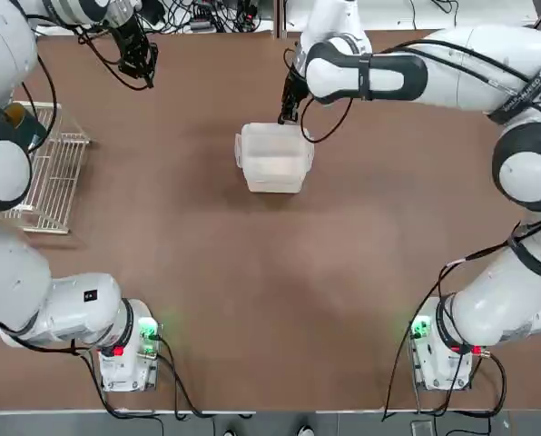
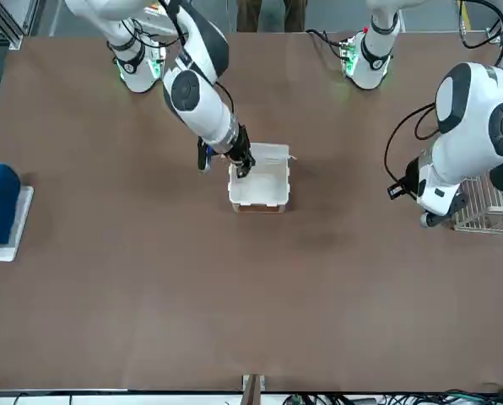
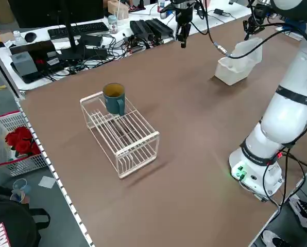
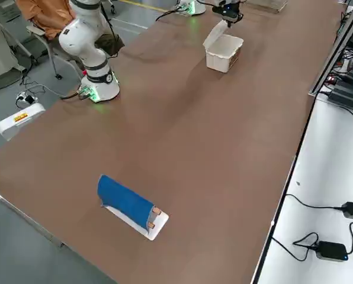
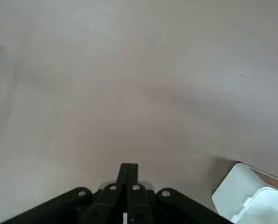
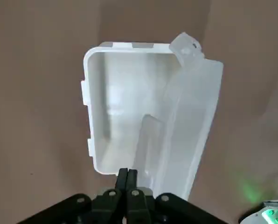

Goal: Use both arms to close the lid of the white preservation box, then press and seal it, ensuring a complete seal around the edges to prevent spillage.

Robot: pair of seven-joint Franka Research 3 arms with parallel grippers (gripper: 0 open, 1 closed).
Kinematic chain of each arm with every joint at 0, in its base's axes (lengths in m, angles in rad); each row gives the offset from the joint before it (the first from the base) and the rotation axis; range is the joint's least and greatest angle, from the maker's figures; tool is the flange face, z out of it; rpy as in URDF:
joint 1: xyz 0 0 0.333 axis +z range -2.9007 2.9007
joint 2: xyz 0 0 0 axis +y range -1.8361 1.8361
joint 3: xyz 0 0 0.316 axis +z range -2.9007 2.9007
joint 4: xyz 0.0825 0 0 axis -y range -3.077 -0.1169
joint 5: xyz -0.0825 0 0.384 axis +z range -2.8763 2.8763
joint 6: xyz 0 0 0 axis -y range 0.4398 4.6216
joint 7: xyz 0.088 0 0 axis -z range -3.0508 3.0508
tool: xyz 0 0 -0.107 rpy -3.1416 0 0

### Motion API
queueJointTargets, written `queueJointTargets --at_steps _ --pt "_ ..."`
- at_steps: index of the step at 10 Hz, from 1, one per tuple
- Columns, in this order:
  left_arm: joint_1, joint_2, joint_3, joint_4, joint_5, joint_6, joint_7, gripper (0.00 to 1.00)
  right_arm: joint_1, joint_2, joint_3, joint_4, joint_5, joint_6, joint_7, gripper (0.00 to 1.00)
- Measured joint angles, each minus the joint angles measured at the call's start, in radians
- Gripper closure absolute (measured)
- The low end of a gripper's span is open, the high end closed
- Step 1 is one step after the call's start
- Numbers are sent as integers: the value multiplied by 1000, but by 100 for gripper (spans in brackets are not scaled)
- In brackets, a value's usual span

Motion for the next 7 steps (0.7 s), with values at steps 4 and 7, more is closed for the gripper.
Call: queueJointTargets --at_steps 4,7 --pt "11 0 0 6 0 0 0 99 -8 86 -43 89 -13 -5 -21 91" --pt "10 4 -1 7 -36 2 0 99 -26 93 -65 166 -17 -64 -38 66"
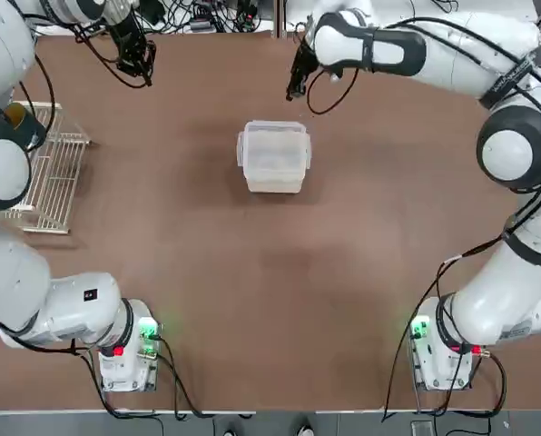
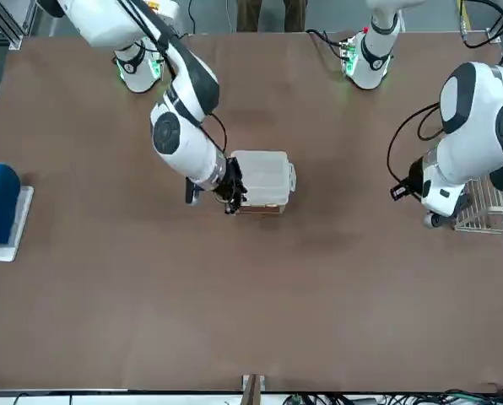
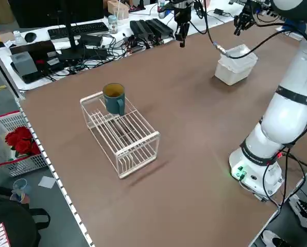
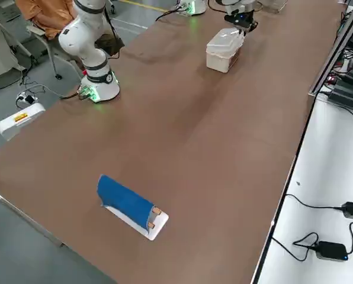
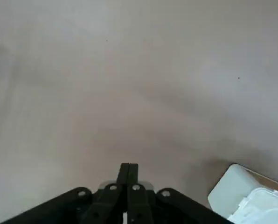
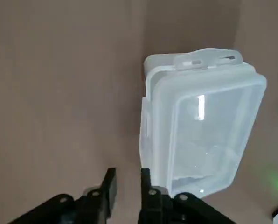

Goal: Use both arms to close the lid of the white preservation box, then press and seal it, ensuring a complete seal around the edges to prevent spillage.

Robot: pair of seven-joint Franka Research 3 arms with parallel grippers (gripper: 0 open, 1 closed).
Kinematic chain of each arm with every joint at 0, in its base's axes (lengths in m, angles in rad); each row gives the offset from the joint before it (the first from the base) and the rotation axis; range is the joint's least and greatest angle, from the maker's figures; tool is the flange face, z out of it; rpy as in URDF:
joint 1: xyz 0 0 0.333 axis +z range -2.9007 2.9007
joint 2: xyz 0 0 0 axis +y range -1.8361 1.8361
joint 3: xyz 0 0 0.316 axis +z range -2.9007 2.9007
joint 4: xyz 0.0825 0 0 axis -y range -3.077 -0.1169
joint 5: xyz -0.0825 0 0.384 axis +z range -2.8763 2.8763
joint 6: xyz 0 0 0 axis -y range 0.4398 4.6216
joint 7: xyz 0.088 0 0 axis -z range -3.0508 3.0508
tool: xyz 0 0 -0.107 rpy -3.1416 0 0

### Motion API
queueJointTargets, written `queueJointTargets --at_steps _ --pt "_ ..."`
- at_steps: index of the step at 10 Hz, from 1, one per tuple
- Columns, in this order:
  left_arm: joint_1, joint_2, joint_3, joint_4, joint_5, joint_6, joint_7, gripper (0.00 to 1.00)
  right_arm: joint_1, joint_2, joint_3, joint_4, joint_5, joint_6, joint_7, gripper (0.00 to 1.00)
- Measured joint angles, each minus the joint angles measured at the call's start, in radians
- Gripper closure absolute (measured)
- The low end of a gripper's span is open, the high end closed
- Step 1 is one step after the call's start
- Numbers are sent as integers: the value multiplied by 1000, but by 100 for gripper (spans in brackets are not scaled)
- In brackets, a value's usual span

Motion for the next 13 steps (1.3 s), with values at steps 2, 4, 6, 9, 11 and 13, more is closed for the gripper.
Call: queueJointTargets --at_steps 2,4,6,9,11,13 --pt "-7 18 -7 0 -32 20 -12 99 -3 0 3 38 -79 -93 -55 37" --pt "-46 39 -19 -2 -42 41 -79 99 8 -2 16 42 -134 -130 -64 29" --pt "-112 61 -24 -13 -69 86 -187 99 52 -2 21 42 -138 -143 -60 62" --pt "-172 85 -43 -92 -126 254 -330 99 149 6 16 14 -151 -110 7 99" --pt "-180 86 -83 -139 -129 306 -387 99 173 22 0 -3 -171 -48 38 99" --pt "-191 86 -120 -182 -130 364 -415 99 178 67 -26 -4 -197 11 39 99"
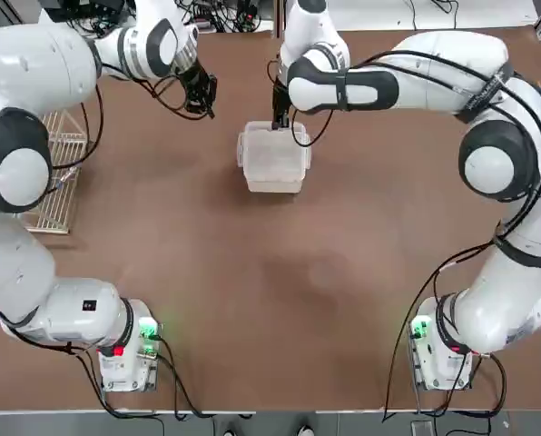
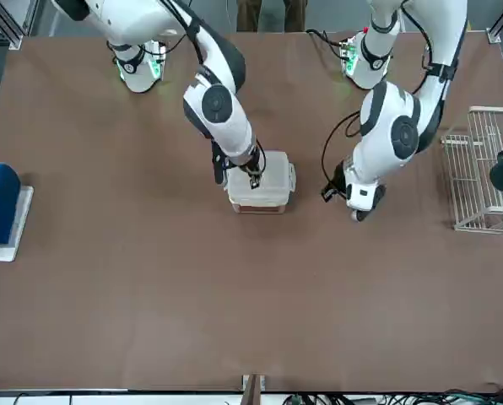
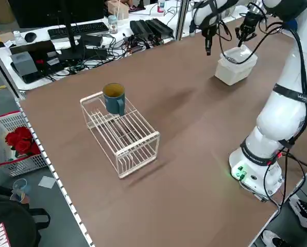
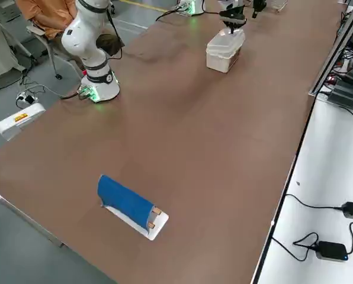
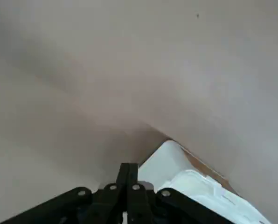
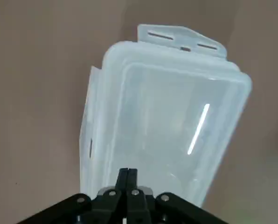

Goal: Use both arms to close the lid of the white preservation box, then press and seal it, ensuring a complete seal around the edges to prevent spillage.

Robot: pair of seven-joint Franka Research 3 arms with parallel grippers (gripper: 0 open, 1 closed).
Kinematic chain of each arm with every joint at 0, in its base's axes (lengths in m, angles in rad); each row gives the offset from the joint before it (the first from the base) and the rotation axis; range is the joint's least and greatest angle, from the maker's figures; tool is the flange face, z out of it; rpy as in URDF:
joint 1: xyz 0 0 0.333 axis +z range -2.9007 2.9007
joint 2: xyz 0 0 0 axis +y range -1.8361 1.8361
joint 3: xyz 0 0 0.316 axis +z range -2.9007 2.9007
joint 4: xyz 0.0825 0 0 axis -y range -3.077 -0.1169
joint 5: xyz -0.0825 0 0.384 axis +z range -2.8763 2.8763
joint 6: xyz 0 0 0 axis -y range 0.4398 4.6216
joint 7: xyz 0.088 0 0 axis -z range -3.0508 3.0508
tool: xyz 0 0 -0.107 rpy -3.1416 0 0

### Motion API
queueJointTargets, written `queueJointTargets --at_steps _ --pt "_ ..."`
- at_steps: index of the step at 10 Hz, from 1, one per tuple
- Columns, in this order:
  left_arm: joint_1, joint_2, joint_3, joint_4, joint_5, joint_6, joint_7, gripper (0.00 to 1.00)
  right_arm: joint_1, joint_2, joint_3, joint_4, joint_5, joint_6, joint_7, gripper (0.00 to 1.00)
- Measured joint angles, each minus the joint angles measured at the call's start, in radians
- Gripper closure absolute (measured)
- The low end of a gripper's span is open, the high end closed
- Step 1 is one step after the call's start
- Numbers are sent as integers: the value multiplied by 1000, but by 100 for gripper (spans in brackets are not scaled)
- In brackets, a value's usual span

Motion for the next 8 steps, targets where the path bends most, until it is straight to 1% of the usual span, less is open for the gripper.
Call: queueJointTargets --at_steps 3,8 --pt "-58 12 -9 -64 0 112 -53 99 6 40 -10 1 -33 36 1 99" --pt "-145 64 -11 -85 0 203 -115 99 25 40 -22 1 -35 38 4 99"
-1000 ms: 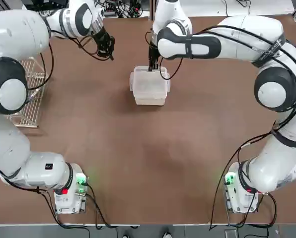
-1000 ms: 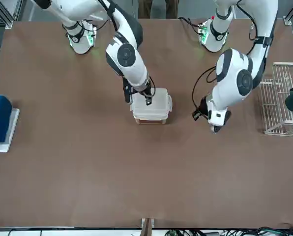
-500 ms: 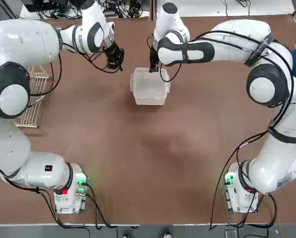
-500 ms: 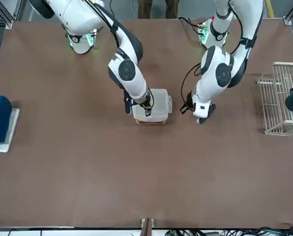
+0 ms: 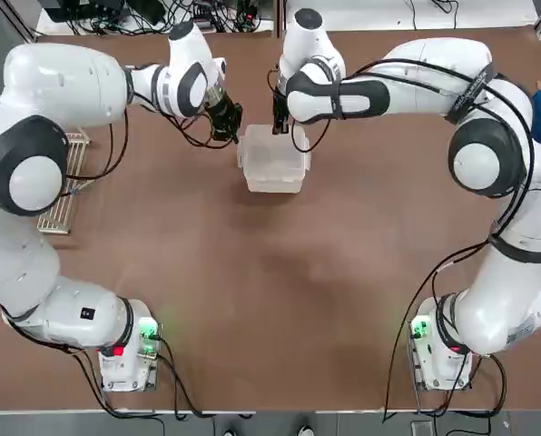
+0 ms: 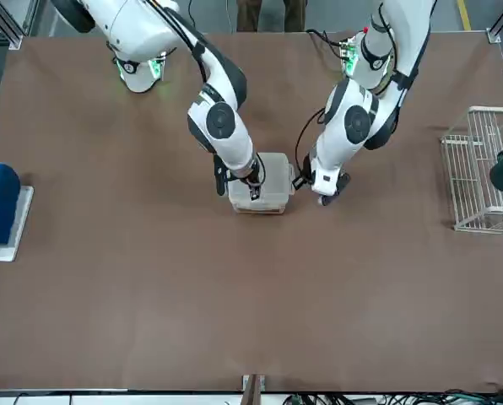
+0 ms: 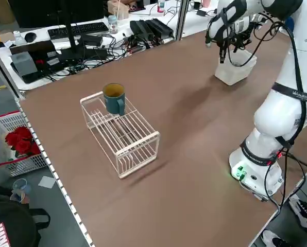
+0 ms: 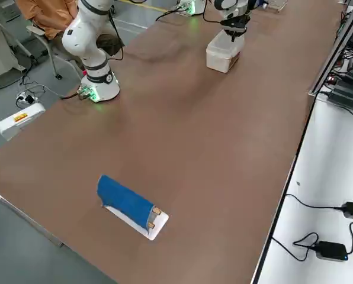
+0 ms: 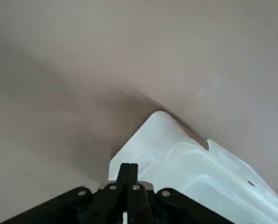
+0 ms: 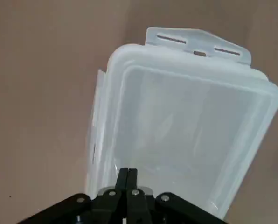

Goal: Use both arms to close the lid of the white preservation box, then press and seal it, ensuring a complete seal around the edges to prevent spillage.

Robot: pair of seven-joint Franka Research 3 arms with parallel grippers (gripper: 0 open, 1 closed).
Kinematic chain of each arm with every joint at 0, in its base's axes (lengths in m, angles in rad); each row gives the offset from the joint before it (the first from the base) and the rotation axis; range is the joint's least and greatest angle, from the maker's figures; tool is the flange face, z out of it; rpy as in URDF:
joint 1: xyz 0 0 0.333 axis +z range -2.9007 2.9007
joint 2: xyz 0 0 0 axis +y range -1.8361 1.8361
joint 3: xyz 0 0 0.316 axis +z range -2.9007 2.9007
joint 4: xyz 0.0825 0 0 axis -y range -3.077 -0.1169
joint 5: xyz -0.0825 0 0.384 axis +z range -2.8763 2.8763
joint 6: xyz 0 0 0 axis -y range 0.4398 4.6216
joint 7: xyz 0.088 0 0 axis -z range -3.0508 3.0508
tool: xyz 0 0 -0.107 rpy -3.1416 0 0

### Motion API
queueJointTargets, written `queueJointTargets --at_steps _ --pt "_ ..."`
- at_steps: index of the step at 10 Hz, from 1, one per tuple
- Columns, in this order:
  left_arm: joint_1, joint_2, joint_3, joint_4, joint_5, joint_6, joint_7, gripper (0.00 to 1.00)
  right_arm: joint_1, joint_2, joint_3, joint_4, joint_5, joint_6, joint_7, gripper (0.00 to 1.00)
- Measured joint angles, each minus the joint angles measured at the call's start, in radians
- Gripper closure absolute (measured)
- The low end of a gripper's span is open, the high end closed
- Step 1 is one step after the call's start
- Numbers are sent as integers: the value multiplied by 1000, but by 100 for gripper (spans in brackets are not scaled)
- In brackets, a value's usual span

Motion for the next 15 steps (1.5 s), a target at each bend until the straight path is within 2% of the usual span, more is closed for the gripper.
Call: queueJointTargets --at_steps 4,15 --pt "-1 6 2 -32 0 20 1 99 22 1 -1 -5 -2 9 19 99" --pt "-4 35 1 -40 0 77 2 99 41 1 -15 -10 -13 30 29 99"
